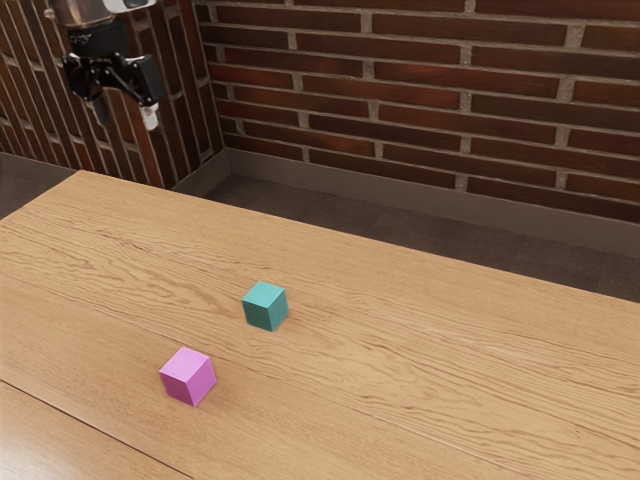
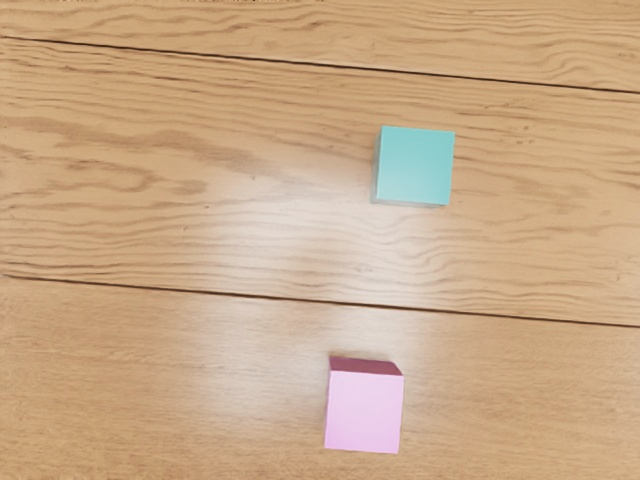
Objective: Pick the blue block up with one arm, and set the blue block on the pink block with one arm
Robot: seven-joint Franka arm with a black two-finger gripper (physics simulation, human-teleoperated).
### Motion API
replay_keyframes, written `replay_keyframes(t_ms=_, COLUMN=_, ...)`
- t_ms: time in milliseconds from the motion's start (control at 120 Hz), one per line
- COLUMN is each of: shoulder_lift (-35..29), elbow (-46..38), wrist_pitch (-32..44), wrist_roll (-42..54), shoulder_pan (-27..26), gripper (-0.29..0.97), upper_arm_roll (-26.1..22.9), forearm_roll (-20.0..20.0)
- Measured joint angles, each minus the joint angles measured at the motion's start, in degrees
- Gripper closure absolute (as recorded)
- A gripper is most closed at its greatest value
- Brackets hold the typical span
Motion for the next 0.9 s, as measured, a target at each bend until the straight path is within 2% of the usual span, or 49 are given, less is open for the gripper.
replay_keyframes(t_ms=192, shoulder_lift=0.3, elbow=0.1, wrist_pitch=-0.1, wrist_roll=0.5, shoulder_pan=-1.2, gripper=0.0, upper_arm_roll=-0.4, forearm_roll=1.2)
replay_keyframes(t_ms=408, shoulder_lift=0.3, elbow=0.1, wrist_pitch=-0.1, wrist_roll=1.7, shoulder_pan=-5.2, gripper=0.0, upper_arm_roll=-0.2, forearm_roll=1.5)
replay_keyframes(t_ms=458, shoulder_lift=-0.6, elbow=4.7, wrist_pitch=-0.6, wrist_roll=2.4, shoulder_pan=-6.6, gripper=0.0, upper_arm_roll=0.2, forearm_roll=1.0)
replay_keyframes(t_ms=525, shoulder_lift=-1.5, elbow=10.8, wrist_pitch=-1.6, wrist_roll=2.7, shoulder_pan=-4.0, gripper=0.0, upper_arm_roll=-3.9, forearm_roll=1.0)
replay_keyframes(t_ms=567, shoulder_lift=-1.4, elbow=11.9, wrist_pitch=-2.1, wrist_roll=2.2, shoulder_pan=-1.3, gripper=0.0, upper_arm_roll=-7.6, forearm_roll=2.4)
replay_keyframes(t_ms=625, shoulder_lift=0.6, elbow=12.1, wrist_pitch=-2.4, wrist_roll=1.5, shoulder_pan=-1.0, gripper=0.0, upper_arm_roll=-9.3, forearm_roll=3.5)
replay_keyframes(t_ms=717, shoulder_lift=3.0, elbow=7.1, wrist_pitch=-0.1, wrist_roll=1.3, shoulder_pan=-5.3, gripper=0.0, upper_arm_roll=-6.7, forearm_roll=4.3)
replay_keyframes(t_ms=800, shoulder_lift=6.8, elbow=5.0, wrist_pitch=2.7, wrist_roll=1.5, shoulder_pan=-6.5, gripper=0.0, upper_arm_roll=-4.4, forearm_roll=4.3)
replay_keyframes(t_ms=900, shoulder_lift=12.9, elbow=4.3, wrist_pitch=4.8, wrist_roll=1.6, shoulder_pan=-5.4, gripper=0.0, upper_arm_roll=0.6, forearm_roll=0.7)
